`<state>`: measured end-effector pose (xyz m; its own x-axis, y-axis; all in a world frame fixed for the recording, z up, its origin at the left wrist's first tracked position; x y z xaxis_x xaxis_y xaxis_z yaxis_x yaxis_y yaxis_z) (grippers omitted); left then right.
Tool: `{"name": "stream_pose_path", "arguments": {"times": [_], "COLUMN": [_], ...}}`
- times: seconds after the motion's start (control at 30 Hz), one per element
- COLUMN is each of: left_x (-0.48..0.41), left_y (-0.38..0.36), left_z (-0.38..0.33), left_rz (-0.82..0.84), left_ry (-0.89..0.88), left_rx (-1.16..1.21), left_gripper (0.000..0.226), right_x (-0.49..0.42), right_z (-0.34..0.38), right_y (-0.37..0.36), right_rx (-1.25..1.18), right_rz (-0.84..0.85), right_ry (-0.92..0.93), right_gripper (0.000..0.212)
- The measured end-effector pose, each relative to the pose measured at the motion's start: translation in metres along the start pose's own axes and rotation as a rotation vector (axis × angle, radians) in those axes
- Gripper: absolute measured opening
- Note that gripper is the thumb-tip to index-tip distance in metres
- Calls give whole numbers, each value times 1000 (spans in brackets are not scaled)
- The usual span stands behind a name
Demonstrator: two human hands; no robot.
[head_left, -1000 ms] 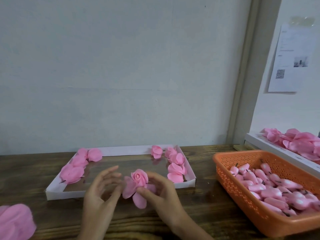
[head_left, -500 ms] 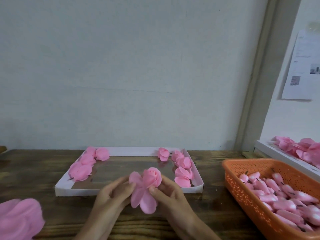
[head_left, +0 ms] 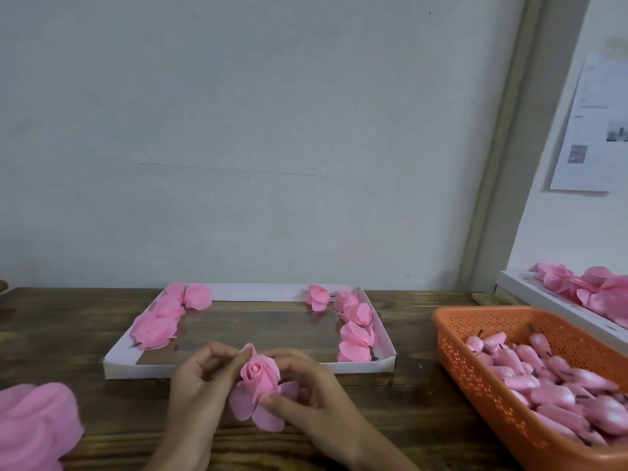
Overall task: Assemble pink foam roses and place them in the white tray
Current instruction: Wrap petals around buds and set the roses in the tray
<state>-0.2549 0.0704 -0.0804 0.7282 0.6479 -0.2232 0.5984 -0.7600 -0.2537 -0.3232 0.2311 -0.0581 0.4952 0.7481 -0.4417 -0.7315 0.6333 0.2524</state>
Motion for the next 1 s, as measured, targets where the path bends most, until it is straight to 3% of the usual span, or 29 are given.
{"name": "stream_pose_path", "arguments": {"times": [0.27,0.47,0.73,0.9,1.0], "left_x": [0,0,-4,-5,-5], "left_y": [1,-5,-5,-6,-5], "left_z": [4,-3,2,4,2], "left_rz": [-11,70,132,160,136], "left_ry": [45,14,0,45,45], "left_rx": [81,116,129,201,195], "left_gripper": [23,18,20,20,20], "right_x": [3,1,-1,0,0], "right_z": [6,2,-3,-7,-8], "right_y": [-1,7,6,9,8], "right_rx": [154,173,33,-24,-53], "right_rz": [75,-56,-128,-139,-129], "right_ry": [68,9,-79,-74,-97], "right_gripper": [33,22,27,41,62]}}
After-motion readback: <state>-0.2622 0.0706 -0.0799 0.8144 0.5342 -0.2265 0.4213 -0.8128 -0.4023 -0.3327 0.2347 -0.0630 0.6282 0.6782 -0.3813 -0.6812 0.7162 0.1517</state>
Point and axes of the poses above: each hand's wrist, its own x-axis away from the middle knuckle, its own y-axis out of the back of the hand, z = x × y, the point moved 4 cm from there along -x, towards the middle knuckle, and after that the axes turned 2 degrees about x, right-handed, at the moved point
